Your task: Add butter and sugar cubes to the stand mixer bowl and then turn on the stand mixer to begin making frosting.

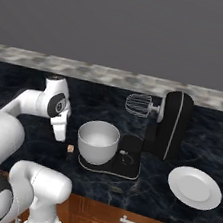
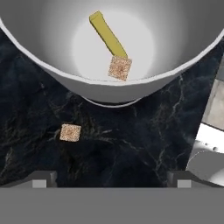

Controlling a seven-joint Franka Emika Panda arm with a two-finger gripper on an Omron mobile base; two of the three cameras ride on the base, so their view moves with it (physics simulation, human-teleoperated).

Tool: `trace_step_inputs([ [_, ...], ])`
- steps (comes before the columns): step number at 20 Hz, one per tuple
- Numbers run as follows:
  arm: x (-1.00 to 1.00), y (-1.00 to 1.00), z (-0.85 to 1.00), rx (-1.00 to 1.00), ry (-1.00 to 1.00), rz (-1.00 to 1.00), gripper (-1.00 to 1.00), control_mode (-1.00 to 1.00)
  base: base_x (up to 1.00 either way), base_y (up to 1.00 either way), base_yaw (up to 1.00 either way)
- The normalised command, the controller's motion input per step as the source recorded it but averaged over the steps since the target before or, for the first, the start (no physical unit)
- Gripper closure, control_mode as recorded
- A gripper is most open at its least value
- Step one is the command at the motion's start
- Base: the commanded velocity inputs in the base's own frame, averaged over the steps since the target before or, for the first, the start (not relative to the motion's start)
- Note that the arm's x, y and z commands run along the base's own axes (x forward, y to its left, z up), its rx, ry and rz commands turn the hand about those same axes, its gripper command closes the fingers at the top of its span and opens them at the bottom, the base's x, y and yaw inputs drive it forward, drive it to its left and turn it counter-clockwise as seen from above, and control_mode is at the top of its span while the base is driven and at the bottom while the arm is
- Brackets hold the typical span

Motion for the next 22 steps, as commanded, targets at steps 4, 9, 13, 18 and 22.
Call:
trace_step_inputs([
  [4,0.28,0.0,-0.24,0.0,0.0,0.05,-1.0,-1.0,0.0,0.0,0.0],
  [9,0.27,0.0,-0.21,0.01,0.0,0.01,-1.0,-1.0,0.0,0.0,0.0],
  [13,0.15,0.0,-0.2,0.02,0.0,0.0,-1.0,-1.0,0.0,0.0,0.0],
  [18,0.11,0.0,-0.16,0.01,0.0,0.0,-1.0,-1.0,0.0,0.0,0.0],
  [22,0.07,0.0,-0.13,0.02,0.0,0.0,-1.0,-1.0,0.0,0.0,0.0],
])
